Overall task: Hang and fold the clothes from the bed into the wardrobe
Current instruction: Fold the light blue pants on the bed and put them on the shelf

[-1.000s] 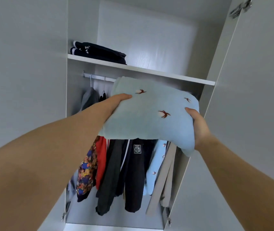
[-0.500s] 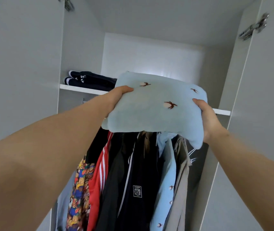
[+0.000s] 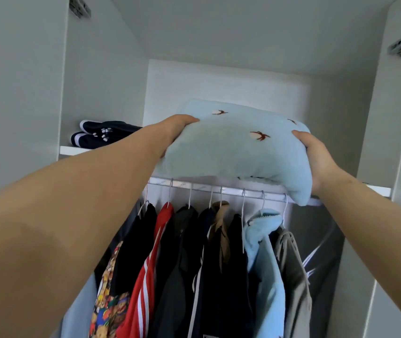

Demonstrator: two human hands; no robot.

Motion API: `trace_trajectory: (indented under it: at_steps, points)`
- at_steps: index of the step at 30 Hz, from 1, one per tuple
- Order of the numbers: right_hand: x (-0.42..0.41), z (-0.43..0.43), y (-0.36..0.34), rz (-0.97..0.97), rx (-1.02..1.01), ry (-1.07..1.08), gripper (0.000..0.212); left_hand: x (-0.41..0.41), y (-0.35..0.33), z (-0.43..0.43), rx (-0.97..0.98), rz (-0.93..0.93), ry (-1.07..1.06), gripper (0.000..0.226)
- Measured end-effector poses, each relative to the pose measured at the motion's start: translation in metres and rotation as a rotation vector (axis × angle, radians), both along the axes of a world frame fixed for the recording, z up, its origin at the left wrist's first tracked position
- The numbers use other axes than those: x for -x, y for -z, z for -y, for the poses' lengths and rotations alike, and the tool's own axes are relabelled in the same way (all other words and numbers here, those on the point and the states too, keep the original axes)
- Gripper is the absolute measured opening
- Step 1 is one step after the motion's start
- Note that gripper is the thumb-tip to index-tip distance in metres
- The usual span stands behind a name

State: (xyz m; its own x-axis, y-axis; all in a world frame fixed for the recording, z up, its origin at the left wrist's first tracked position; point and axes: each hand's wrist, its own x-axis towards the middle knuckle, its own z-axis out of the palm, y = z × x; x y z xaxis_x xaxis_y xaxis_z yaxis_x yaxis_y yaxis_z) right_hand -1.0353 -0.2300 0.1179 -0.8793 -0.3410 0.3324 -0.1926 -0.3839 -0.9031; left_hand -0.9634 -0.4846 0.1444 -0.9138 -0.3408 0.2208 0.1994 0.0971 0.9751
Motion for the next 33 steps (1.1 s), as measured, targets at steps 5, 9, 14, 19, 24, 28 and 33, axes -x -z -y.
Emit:
trace_trajectory:
  at_steps: [5,9,14,19,24,28,33]
  points:
    - [0.043,0.025,-0.017,-0.022,0.009,0.067,0.022,0.047,-0.020,0.025,0.013,0.025,0.030,0.020]
    - [0.076,0.036,-0.019,-0.014,-0.030,0.091,0.022,0.082,-0.024,0.039,0.102,0.056,0.019,0.032]
    - [0.115,0.045,-0.023,0.059,-0.145,0.100,0.021,0.116,-0.018,0.050,0.098,0.127,-0.028,0.028]
    - [0.141,0.067,-0.037,-0.217,-0.842,0.360,0.029,0.136,-0.014,0.062,0.140,0.143,-0.039,0.030]
    - [0.158,0.078,-0.035,-0.370,-1.100,0.397,0.039,0.143,-0.025,0.066,0.620,0.265,-0.332,0.059]
    - [0.169,0.079,-0.034,-0.511,-1.329,0.389,0.040,0.143,-0.046,0.046,1.028,0.150,-0.632,0.053]
    - [0.194,0.076,-0.031,-0.405,-0.981,0.427,0.043,0.138,-0.035,-0.003,1.283,-0.318,-0.217,0.056]
